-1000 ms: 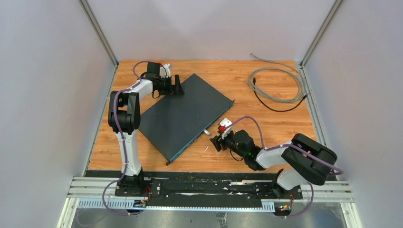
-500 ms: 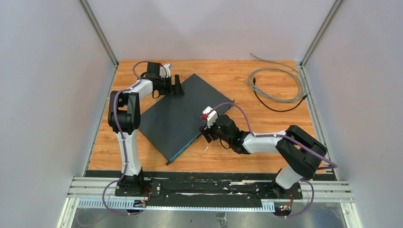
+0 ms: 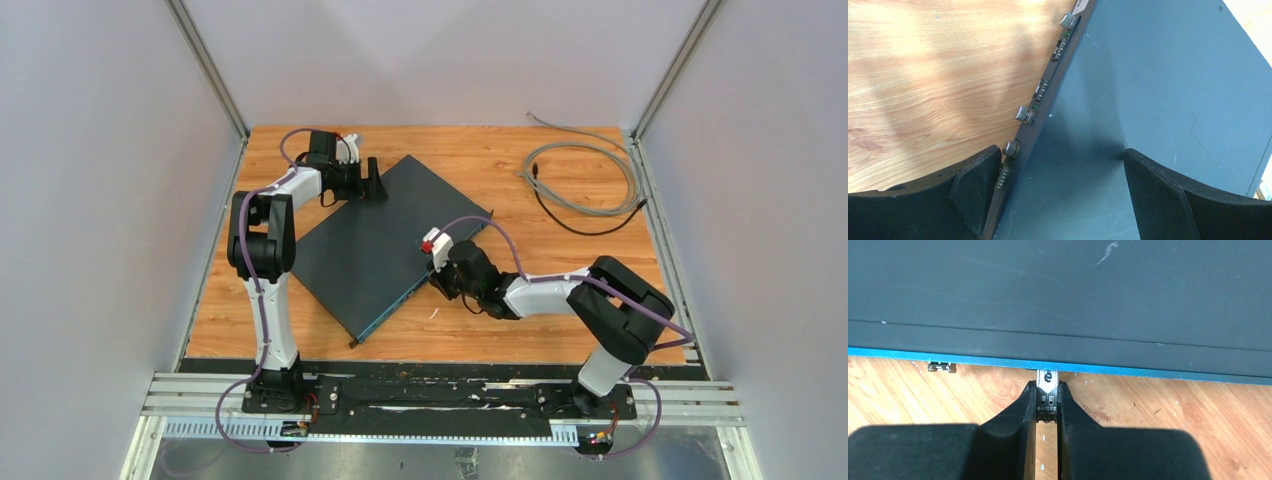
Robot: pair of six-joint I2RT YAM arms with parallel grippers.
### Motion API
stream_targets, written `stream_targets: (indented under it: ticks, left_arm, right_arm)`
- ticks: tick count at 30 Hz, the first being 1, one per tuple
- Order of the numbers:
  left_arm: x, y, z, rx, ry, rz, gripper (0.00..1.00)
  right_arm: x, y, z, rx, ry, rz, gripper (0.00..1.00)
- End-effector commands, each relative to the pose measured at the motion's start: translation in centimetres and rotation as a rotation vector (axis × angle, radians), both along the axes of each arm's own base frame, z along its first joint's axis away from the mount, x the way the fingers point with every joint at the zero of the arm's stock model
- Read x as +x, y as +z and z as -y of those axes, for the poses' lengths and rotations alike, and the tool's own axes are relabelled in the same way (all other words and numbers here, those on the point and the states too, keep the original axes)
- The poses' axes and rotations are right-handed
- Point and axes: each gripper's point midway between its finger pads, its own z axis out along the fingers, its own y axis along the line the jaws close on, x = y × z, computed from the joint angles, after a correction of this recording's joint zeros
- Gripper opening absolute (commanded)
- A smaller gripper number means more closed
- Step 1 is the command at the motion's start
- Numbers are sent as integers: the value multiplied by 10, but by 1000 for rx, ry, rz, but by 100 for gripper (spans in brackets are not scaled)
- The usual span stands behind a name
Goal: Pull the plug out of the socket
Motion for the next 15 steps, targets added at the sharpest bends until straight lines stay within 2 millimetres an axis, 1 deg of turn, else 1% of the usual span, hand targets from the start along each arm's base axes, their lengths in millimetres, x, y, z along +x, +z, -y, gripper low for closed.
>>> stream_targets:
  ticks: [1, 3, 5, 9, 12, 15]
  left_arm:
    - [-62, -55, -2, 34, -2, -304, 92]
    - [-62, -55, -2, 33, -3, -304, 92]
    - [-62, -55, -2, 30, -3, -305, 92]
    - [-63, -56, -2, 29, -4, -306, 92]
    - [-62, -56, -2, 30, -2, -307, 92]
    - [-63, -55, -2, 30, -2, -306, 92]
  right_arm:
    - [3, 15, 4, 34, -10, 14, 3]
    - [-4, 14, 13, 25, -24, -7, 0]
    - [-13, 10, 27, 10, -62, -45, 0]
    - [-29, 2, 67, -45, -167, -77, 0]
    - [-32, 7, 99, -79, -268, -59, 0]
    - [-23, 15, 136, -74, -427, -45, 1]
